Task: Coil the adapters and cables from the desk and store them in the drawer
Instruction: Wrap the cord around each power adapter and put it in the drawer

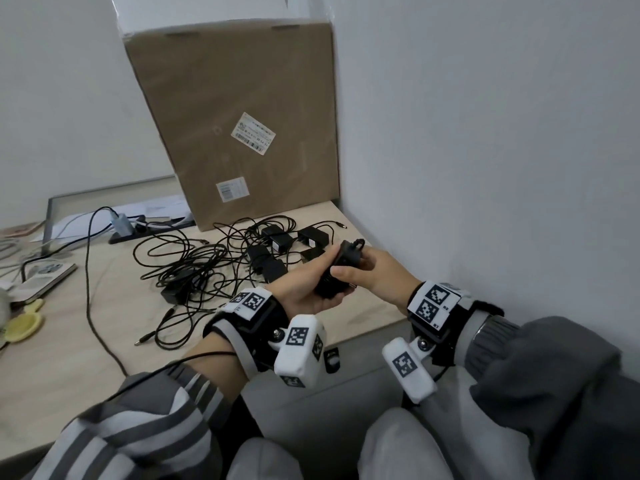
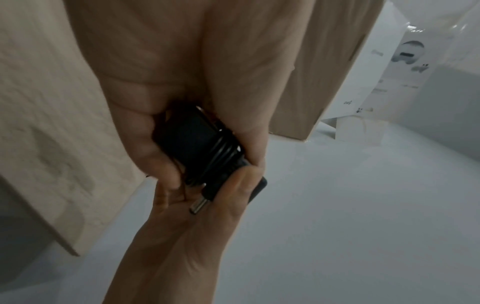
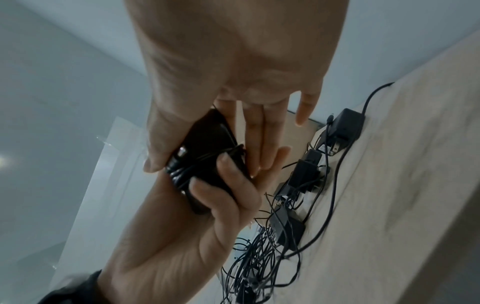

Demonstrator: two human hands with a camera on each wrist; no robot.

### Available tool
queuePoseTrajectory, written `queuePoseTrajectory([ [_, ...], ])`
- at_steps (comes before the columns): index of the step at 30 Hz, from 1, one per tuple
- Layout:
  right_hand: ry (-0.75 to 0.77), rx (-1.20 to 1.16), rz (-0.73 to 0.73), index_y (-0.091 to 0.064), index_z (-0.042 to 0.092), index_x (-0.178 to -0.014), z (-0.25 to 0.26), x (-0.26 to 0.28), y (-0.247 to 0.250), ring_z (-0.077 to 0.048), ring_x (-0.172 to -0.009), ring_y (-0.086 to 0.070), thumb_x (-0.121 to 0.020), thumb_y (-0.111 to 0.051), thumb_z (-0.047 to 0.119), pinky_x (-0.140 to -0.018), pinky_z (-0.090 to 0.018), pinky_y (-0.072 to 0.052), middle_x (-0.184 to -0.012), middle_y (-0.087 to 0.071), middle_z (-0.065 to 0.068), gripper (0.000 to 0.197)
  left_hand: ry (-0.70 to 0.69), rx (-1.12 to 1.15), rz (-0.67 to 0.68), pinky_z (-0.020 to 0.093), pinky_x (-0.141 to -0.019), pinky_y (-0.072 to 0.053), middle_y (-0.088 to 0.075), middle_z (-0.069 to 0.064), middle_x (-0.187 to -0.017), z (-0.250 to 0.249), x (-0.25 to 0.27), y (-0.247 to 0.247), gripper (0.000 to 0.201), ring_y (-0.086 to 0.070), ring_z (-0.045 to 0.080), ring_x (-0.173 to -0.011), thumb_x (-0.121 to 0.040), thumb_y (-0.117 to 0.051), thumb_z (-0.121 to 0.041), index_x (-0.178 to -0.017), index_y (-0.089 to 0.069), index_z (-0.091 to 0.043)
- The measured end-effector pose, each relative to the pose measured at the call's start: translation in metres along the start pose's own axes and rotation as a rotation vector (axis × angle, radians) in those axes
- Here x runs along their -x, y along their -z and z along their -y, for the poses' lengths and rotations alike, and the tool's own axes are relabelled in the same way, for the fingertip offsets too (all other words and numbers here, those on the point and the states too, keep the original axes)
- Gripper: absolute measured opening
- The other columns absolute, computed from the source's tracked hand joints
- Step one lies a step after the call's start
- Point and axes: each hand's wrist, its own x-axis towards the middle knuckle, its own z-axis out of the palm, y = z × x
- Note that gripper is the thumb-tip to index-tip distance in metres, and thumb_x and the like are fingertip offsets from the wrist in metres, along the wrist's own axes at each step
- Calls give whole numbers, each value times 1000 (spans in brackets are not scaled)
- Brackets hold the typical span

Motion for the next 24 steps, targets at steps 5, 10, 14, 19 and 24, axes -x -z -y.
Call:
queuePoseTrajectory([
  [5, -29, 155, 69, -62, 25, -104, 4, 29, -7, -5, -89, -59, -84, -66, 44, -80, -16, -44, -97, -65, 5, 28, -44, -76, -85, 11, -41, -40, -62, 0, -82, 18, 18, -2, 45, -59, 9, -62, -93, -48, -50, -117, -61, -15],
  [10, -127, 165, 82, -58, 22, -109, -12, 59, -15, -7, -93, -59, -89, -56, 45, -69, -18, -41, -103, -61, 8, 30, -119, -44, -226, 13, -39, -39, -56, 2, -80, 46, 35, 15, 38, -57, 15, -69, -94, -50, -47, -110, -57, -14],
  [14, -302, 240, 70, -63, 17, -96, -43, 71, -24, -8, -77, -63, -88, -63, 38, -66, -23, -45, -91, -67, 4, 22, -117, 37, -359, 13, -35, -38, -53, 6, -83, 60, 56, 38, 34, -56, 15, -69, -94, -50, -49, -98, -55, -16],
  [19, -511, 236, 9, -58, 11, -72, -83, 66, -56, -19, -68, -59, -86, -66, 24, -56, -24, -41, -78, -64, -9, 21, -124, 50, -441, 11, -35, -36, -56, 4, -81, 77, 86, 56, 42, -57, 13, -67, -93, -43, -58, -98, -56, -19],
  [24, -565, 363, -45, -60, 9, -61, -124, 41, -84, -32, -77, -70, -80, -64, 33, -70, -39, -55, -64, -70, -11, 32, -145, 24, -482, 12, -38, -38, -58, 5, -83, 87, 109, 70, 43, -59, 13, -62, -93, -42, -59, -101, -57, -19],
])
